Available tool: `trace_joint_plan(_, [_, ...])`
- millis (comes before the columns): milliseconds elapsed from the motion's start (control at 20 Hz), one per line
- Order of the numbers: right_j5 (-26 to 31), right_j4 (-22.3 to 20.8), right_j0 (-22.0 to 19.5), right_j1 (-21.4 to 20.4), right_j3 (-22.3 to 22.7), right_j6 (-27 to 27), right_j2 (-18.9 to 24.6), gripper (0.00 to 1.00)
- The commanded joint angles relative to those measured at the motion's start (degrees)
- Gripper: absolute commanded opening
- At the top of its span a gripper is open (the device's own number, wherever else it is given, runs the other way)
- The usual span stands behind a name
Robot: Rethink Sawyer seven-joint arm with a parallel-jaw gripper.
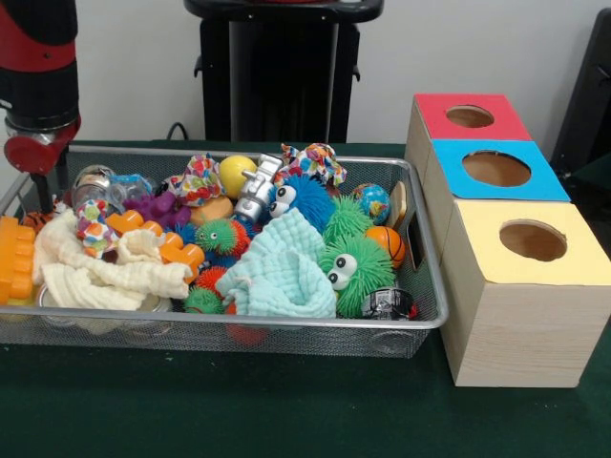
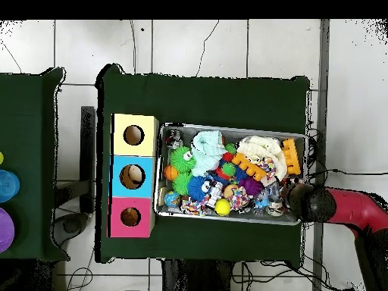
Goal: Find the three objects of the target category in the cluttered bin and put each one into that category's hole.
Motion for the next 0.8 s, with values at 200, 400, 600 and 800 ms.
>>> trace_joint_plan(200, [3.1,-3.7,-0.3,2.2,-2.0,-10.3,4.4,1.0])
trace_joint_plan(400, [3.3,-4.5,0.3,2.2,-3.0,-9.2,3.6,1.0])
trace_joint_plan(600, [3.8,-4.8,0.5,2.5,-4.4,-8.9,3.0,1.0])
trace_joint_plan(800, [3.7,-5.6,1.5,2.5,-5.4,-7.1,1.7,1.0])
